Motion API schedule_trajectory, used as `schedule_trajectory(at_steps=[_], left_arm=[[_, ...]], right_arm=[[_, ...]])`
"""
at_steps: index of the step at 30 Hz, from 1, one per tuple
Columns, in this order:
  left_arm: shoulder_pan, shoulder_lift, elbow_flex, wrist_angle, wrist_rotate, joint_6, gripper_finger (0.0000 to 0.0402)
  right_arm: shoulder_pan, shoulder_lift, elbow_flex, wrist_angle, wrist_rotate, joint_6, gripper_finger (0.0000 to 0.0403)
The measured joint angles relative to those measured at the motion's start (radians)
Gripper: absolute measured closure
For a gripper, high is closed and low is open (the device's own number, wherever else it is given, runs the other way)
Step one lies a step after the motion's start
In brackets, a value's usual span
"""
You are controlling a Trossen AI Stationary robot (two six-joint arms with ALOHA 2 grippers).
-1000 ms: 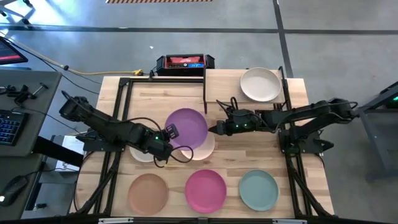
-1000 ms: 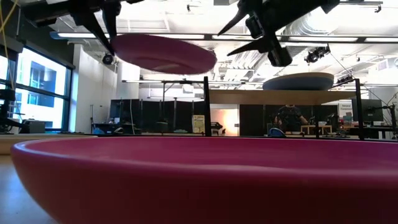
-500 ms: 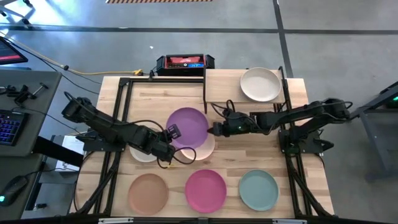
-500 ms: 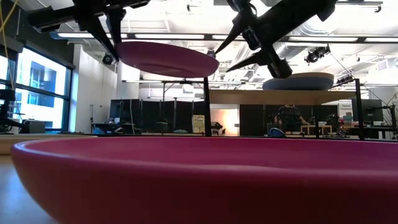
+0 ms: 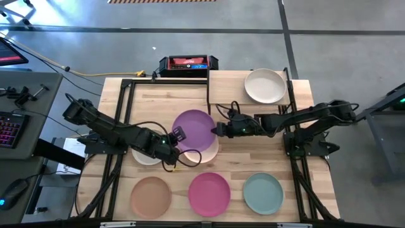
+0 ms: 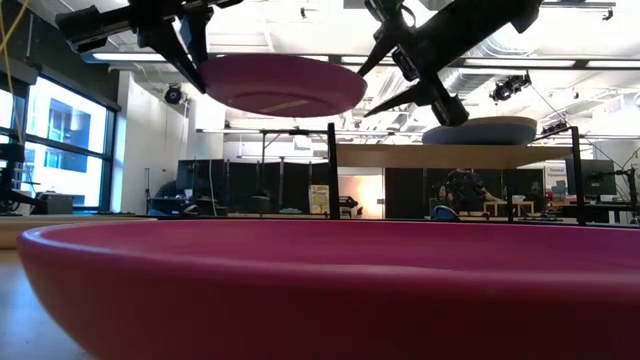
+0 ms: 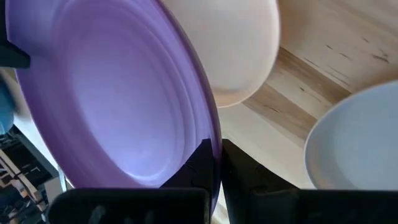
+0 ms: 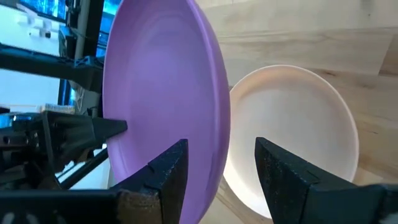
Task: Place and stack plates onto a shelf
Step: Stack the purple plate on top of the white plate on the shelf
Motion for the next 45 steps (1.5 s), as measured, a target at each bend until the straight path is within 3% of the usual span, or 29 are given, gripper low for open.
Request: schedule_trajectory(at_steps=[16, 25, 33, 45], left_arm=[[0.0, 0.0, 0.0, 0.021, -0.018, 0.003, 0.0397], [0.0, 0.0, 0.0, 0.029, -0.024, 0.004, 0.0396], [0.0, 0.0, 0.0, 0.032, -0.044, 0.002, 0.039], [0.0, -0.002, 0.001, 0.034, -0.039, -0.054, 0.0338]], right_arm=[[-0.018, 0.0, 0.0, -0.002, 0.007, 0.03, 0.0323], [-0.018, 0.0, 0.001, -0.005, 0.01, 0.03, 0.0395], [-0.018, 0.0, 0.001, -0.009, 0.011, 0.036, 0.04], [-0.018, 0.0, 0.001, -0.008, 0.013, 0.035, 0.0401]])
